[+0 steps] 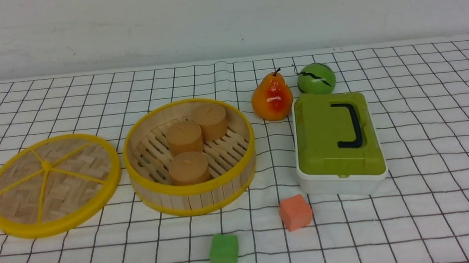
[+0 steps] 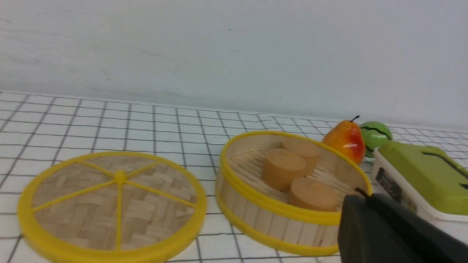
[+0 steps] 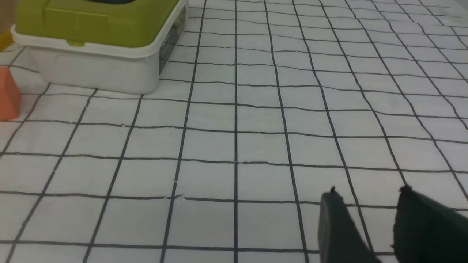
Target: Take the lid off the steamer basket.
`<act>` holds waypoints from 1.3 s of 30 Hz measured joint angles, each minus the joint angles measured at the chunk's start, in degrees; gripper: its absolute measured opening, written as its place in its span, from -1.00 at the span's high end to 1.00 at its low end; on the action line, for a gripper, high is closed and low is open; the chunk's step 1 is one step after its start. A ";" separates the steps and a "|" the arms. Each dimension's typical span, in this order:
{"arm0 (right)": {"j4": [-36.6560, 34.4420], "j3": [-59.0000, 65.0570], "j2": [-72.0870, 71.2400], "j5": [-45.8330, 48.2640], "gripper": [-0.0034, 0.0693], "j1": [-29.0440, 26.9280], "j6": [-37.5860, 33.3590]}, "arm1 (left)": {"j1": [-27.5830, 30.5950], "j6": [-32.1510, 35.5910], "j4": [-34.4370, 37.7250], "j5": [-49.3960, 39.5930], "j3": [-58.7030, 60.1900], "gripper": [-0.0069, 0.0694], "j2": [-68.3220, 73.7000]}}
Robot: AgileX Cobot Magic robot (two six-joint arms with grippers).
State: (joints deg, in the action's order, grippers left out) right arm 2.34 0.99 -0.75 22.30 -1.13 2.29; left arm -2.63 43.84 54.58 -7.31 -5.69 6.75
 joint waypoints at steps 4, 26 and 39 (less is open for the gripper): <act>0.00 0.00 0.00 0.00 0.25 0.00 0.00 | 0.64 -3.16 -4.46 0.87 6.36 0.85 -6.51; 0.00 0.00 0.00 0.00 0.25 0.00 0.00 | -0.84 -46.66 -49.46 -14.13 7.35 0.85 -7.23; 0.00 0.00 0.00 0.00 0.25 0.00 0.00 | -0.84 -46.49 -49.24 -14.13 7.35 0.85 -7.23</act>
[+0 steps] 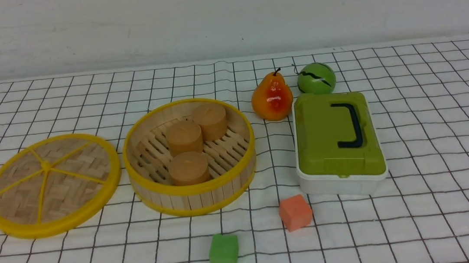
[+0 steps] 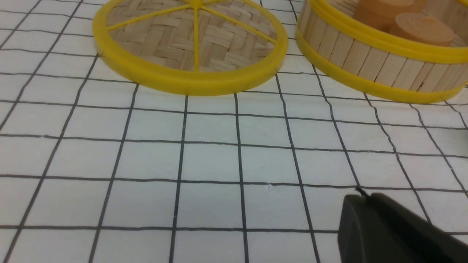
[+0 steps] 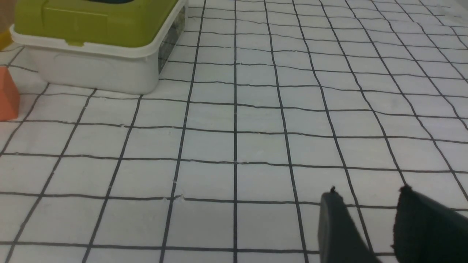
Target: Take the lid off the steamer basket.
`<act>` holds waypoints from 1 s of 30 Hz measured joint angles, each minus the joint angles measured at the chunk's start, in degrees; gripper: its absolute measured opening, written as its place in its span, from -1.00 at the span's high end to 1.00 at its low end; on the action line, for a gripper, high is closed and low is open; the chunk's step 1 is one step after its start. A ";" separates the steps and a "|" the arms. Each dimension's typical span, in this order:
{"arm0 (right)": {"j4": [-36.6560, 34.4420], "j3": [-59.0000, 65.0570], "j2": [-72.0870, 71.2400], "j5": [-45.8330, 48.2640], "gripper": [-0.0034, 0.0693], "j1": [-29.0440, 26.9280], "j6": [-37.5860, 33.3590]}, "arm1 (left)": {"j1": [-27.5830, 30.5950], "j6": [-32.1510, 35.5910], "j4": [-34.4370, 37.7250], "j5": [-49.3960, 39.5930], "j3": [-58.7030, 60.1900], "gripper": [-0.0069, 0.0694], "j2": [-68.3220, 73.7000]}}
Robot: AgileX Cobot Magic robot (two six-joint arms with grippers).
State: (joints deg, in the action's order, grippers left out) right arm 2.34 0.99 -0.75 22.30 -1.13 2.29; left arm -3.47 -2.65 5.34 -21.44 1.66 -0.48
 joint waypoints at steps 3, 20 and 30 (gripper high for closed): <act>0.00 0.00 0.00 0.00 0.25 0.00 0.00 | 0.00 0.00 0.01 0.00 0.00 0.85 0.00; 0.00 0.00 0.00 0.00 0.25 0.00 0.00 | 0.00 0.02 0.16 -0.04 0.00 0.82 0.00; 0.00 0.00 0.00 0.00 0.25 0.00 0.00 | 0.00 0.02 0.16 -0.04 0.00 0.80 0.00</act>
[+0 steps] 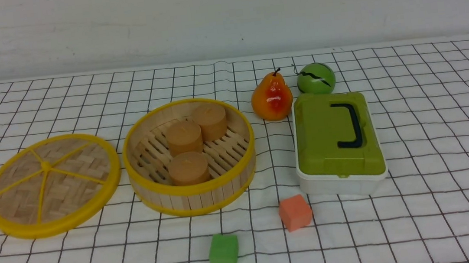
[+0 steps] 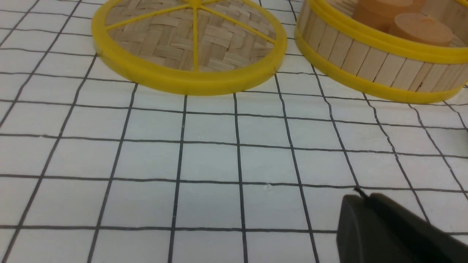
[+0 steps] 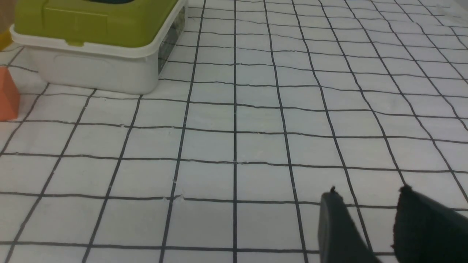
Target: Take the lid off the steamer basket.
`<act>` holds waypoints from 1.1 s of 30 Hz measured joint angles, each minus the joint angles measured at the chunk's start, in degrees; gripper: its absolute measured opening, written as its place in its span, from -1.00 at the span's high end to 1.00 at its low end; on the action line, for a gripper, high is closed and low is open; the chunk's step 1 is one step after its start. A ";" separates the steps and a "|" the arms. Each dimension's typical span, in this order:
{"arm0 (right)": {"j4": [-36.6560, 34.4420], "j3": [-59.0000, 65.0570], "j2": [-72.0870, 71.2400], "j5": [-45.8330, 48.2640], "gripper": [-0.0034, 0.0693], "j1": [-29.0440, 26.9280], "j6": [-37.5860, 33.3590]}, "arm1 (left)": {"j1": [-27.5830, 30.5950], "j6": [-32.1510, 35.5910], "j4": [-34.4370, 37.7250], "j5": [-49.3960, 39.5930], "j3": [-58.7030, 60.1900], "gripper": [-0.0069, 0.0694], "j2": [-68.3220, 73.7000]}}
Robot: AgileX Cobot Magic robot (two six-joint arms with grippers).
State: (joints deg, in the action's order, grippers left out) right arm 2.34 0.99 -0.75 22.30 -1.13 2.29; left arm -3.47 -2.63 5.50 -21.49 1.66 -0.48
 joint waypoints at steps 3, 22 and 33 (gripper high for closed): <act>0.00 0.00 0.00 0.00 0.25 0.00 0.00 | 0.00 0.00 0.00 0.00 0.00 0.79 0.00; 0.00 0.00 0.00 0.00 0.25 0.00 0.00 | 0.00 0.00 0.00 0.00 0.00 0.75 0.00; 0.00 0.00 0.00 0.00 0.25 0.00 0.00 | 0.00 0.00 0.00 0.00 0.00 0.74 0.00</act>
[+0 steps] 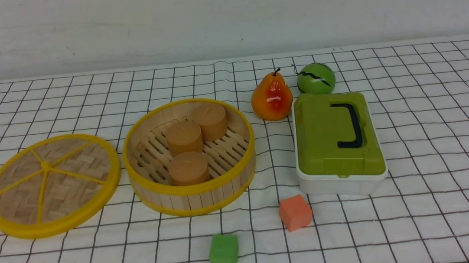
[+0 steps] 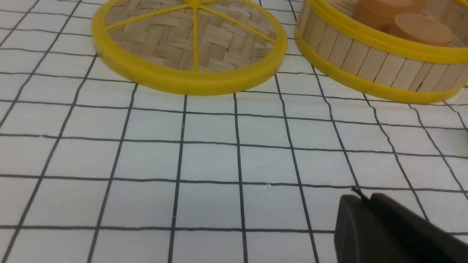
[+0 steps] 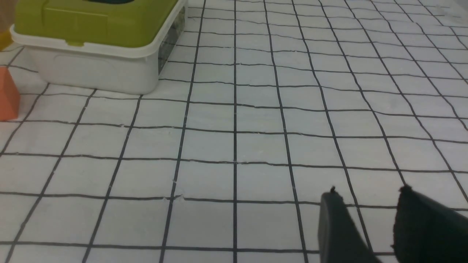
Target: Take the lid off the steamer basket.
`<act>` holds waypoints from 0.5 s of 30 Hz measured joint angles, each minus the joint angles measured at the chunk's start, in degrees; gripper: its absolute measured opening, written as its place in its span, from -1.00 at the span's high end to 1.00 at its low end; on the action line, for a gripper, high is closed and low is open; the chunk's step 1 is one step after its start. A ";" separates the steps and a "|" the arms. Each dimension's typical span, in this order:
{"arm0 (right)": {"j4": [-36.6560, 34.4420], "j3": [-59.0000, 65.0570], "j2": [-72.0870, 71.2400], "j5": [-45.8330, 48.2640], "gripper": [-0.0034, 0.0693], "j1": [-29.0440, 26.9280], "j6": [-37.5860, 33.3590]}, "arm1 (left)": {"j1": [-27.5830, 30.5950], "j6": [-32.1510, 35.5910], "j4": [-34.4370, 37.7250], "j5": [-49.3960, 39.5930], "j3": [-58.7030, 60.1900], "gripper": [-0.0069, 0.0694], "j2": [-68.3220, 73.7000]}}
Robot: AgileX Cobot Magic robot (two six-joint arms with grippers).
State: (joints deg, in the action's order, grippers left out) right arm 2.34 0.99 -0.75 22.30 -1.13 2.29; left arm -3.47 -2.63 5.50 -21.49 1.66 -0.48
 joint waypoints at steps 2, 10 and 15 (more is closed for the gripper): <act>0.00 0.00 0.00 0.00 0.25 0.00 0.00 | 0.00 0.00 0.00 0.00 0.00 0.74 0.00; 0.00 0.00 0.00 0.00 0.25 0.00 0.00 | 0.00 0.00 0.00 0.00 0.00 0.74 0.00; 0.00 0.00 0.00 0.00 0.25 0.00 0.00 | 0.00 0.00 0.00 0.00 0.00 0.72 0.00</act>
State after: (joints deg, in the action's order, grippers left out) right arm 2.34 0.99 -0.75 22.30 -1.13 2.29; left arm -3.47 -2.63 5.50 -21.49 1.66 -0.48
